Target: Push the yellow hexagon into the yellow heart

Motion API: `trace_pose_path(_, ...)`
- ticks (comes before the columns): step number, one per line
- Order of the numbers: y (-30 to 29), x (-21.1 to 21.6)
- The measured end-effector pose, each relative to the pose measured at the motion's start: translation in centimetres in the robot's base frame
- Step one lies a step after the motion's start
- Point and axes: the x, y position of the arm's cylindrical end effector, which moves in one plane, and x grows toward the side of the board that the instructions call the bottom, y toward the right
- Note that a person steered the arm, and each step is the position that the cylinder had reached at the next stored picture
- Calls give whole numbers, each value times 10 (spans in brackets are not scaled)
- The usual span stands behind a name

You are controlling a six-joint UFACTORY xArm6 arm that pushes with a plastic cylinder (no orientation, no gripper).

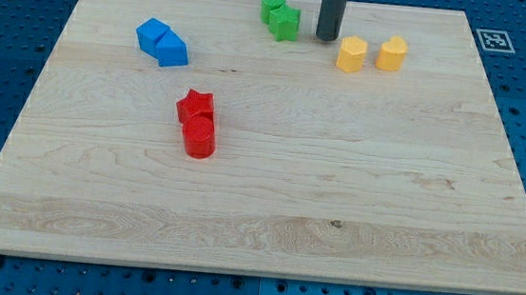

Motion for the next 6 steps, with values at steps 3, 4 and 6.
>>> trace_pose_path(3,1,39)
trace_pose_path(4,15,39)
trace_pose_path(6,58,39)
